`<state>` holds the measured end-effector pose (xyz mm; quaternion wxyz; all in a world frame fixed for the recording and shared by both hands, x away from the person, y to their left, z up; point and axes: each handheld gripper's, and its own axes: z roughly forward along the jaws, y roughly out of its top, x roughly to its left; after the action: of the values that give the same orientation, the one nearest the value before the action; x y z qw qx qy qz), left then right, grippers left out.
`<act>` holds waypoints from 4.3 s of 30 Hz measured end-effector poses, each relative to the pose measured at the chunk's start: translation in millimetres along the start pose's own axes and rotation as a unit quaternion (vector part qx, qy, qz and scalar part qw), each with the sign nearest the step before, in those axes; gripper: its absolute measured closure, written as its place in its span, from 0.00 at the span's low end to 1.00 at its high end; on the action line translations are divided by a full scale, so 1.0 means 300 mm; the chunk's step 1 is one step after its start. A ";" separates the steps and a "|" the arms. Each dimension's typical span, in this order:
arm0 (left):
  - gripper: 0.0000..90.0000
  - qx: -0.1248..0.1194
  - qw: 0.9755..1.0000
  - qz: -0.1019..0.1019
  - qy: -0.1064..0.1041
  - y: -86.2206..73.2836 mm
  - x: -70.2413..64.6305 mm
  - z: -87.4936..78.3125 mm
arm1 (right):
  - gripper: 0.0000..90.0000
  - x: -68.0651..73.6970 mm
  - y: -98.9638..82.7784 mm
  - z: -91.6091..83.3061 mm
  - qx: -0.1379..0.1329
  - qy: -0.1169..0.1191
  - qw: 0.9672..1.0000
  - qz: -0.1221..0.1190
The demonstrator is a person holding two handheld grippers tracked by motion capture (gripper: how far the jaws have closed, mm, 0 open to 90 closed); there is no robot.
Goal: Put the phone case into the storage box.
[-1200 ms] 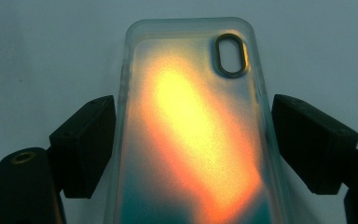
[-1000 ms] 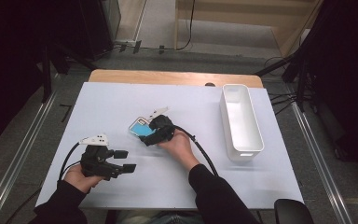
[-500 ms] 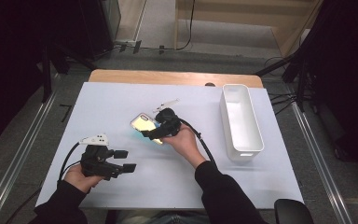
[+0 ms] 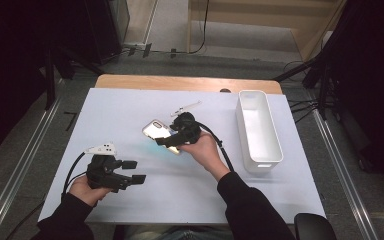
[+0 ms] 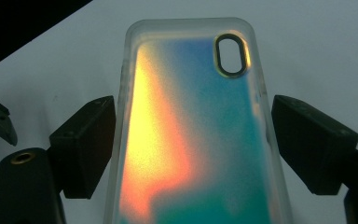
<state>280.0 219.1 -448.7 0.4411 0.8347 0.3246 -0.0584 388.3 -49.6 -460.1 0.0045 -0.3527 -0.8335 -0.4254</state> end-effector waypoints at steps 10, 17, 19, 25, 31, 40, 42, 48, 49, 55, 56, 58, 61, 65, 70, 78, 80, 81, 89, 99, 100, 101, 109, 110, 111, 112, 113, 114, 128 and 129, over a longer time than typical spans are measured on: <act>0.30 -0.001 1.000 -0.001 0.003 0.001 0.007 -0.001 | 0.17 -0.001 -0.002 -0.068 -0.004 0.023 1.000 0.003; 0.30 -0.001 1.000 -0.008 0.004 0.004 0.013 0.009 | 0.17 -0.004 -0.025 -0.121 -0.011 0.030 0.999 0.006; 0.30 -0.002 1.000 -0.005 0.003 0.004 0.012 0.012 | 0.17 -0.006 -0.033 -0.132 -0.012 0.030 0.999 0.004; 0.30 -0.002 1.000 -0.007 -0.010 0.003 0.017 0.008 | 0.17 -0.014 -0.057 -0.181 -0.018 0.028 0.999 0.005; 0.30 -0.004 1.000 -0.005 -0.009 0.010 0.010 0.010 | 0.17 -0.014 -0.076 -0.216 -0.026 0.032 0.999 0.010; 0.30 -0.004 1.000 -0.019 -0.011 0.032 0.006 0.010 | 0.17 0.010 -0.110 -0.259 -0.034 0.028 0.999 0.008; 0.30 -0.005 1.000 -0.018 -0.011 0.036 0.008 0.008 | 0.17 0.011 -0.112 -0.262 -0.033 0.026 0.999 0.008; 0.30 -0.001 0.999 -0.029 -0.014 0.050 0.007 0.017 | 0.17 0.016 -0.129 -0.282 -0.030 0.024 0.999 0.003; 0.30 0.000 0.999 -0.037 -0.016 0.054 0.009 0.018 | 0.17 0.015 -0.132 -0.287 -0.029 0.023 0.999 0.002; 0.30 -0.010 0.999 -0.045 -0.010 0.074 0.012 0.015 | 0.17 0.015 -0.160 -0.283 -0.033 0.024 0.999 0.011; 0.30 -0.012 0.999 -0.045 -0.010 0.076 0.012 0.017 | 0.17 0.015 -0.160 -0.283 -0.033 0.024 0.999 0.011; 0.30 -0.011 0.999 -0.044 -0.007 0.083 0.010 0.021 | 0.17 0.019 -0.169 -0.280 -0.033 0.018 0.999 0.013; 0.30 -0.006 0.999 -0.046 -0.003 0.090 0.008 0.024 | 0.17 0.019 -0.177 -0.282 -0.038 0.013 0.999 0.019; 0.30 -0.013 0.999 -0.050 0.001 0.103 0.012 0.025 | 0.17 0.022 -0.193 -0.285 -0.042 0.004 0.999 0.026; 0.30 -0.011 0.999 -0.046 0.003 0.131 0.007 0.034 | 0.17 0.030 -0.218 -0.282 -0.048 -0.018 0.998 0.031; 0.30 -0.009 0.999 -0.045 0.012 0.178 -0.003 0.056 | 0.17 0.049 -0.241 -0.272 -0.055 -0.038 0.997 0.028; 0.30 -0.004 0.999 -0.042 0.018 0.188 -0.006 0.059 | 0.17 0.053 -0.242 -0.268 -0.060 -0.039 0.997 0.029; 0.30 -0.006 0.999 -0.044 0.019 0.193 -0.008 0.063 | 0.17 0.053 -0.244 -0.264 -0.063 -0.038 0.997 0.030; 0.29 -0.001 0.998 -0.055 0.031 0.234 -0.008 0.083 | 0.17 0.046 -0.247 -0.243 -0.068 -0.060 0.995 0.036; 0.30 -0.003 0.997 -0.079 0.027 0.281 0.017 0.104 | 0.17 0.053 -0.245 -0.210 -0.074 -0.071 0.993 0.060; 0.30 -0.002 0.996 -0.079 0.029 0.288 0.020 0.107 | 0.17 0.055 -0.245 -0.206 -0.075 -0.071 0.993 0.064; 0.30 0.001 0.996 -0.080 0.032 0.293 0.020 0.106 | 0.17 0.058 -0.245 -0.200 -0.076 -0.071 0.992 0.069; 0.30 -0.004 0.994 -0.102 0.034 0.324 0.040 0.107 | 0.17 0.070 -0.242 -0.178 -0.087 -0.079 0.990 0.082; 0.30 -0.003 0.994 -0.107 0.036 0.327 0.041 0.108 | 0.17 0.071 -0.242 -0.177 -0.090 -0.081 0.989 0.083; 0.30 -0.003 0.993 -0.110 0.035 0.331 0.044 0.108 | 0.17 0.072 -0.243 -0.175 -0.095 -0.083 0.988 0.083; 0.30 -0.004 0.993 -0.113 0.038 0.334 0.046 0.108 | 0.17 0.073 -0.244 -0.173 -0.100 -0.087 0.988 0.080; 0.30 -0.004 0.992 -0.116 0.040 0.338 0.046 0.108 | 0.17 0.075 -0.244 -0.171 -0.102 -0.088 0.988 0.081; 0.30 -0.006 0.992 -0.117 0.039 0.342 0.048 0.109 | 0.17 0.075 -0.246 -0.170 -0.104 -0.089 0.987 0.083; 0.33 0.005 0.990 -0.133 0.053 0.367 0.078 0.144 | 0.17 0.094 -0.269 -0.143 -0.138 -0.082 0.981 0.113; 0.33 0.005 0.989 -0.137 0.053 0.368 0.079 0.147 | 0.17 0.097 -0.271 -0.141 -0.140 -0.080 0.980 0.120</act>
<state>372.3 152.4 -407.3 0.4069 0.7865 0.4584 -0.0755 306.1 -94.4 -481.5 -0.0603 -0.4805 -0.7149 -0.5044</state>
